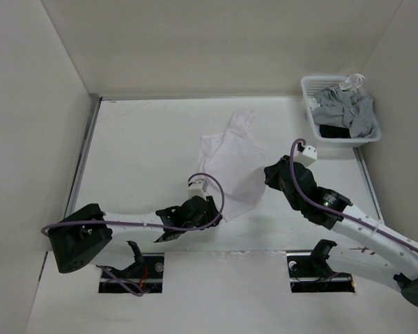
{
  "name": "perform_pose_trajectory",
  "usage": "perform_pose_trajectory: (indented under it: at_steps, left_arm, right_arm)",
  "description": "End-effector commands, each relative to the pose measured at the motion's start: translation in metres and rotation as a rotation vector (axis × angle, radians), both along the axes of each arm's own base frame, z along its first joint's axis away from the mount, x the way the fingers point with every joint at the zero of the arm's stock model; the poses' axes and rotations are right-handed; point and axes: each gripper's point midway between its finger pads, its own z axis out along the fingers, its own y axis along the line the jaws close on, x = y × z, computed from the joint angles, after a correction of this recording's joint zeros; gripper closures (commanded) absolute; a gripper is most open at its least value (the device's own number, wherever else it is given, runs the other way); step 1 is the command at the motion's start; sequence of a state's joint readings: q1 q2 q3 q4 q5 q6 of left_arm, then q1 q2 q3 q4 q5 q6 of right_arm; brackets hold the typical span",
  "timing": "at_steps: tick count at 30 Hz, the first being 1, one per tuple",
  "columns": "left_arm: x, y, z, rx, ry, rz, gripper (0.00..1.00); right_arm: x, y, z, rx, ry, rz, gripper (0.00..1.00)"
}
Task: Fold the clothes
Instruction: Flatten the tank top out
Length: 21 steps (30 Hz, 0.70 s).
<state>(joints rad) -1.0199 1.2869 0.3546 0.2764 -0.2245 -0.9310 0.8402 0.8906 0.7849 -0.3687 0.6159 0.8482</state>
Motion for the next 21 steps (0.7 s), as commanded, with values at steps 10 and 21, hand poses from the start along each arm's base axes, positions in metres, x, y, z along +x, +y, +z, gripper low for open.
perform_pose_trajectory:
  at_steps: [10, 21]
  left_arm:
    - [-0.004, -0.041, -0.021, 0.001, 0.123, 0.147, 0.66]
    - [-0.002, -0.039, -0.032, -0.035, 0.162, 0.204, 0.92]
  right_arm:
    - [0.002, 0.012, 0.002, 0.07, -0.052, 0.055, 0.99]
    - [-0.008, 0.01, -0.004, 0.09, -0.066, 0.09, 0.99]
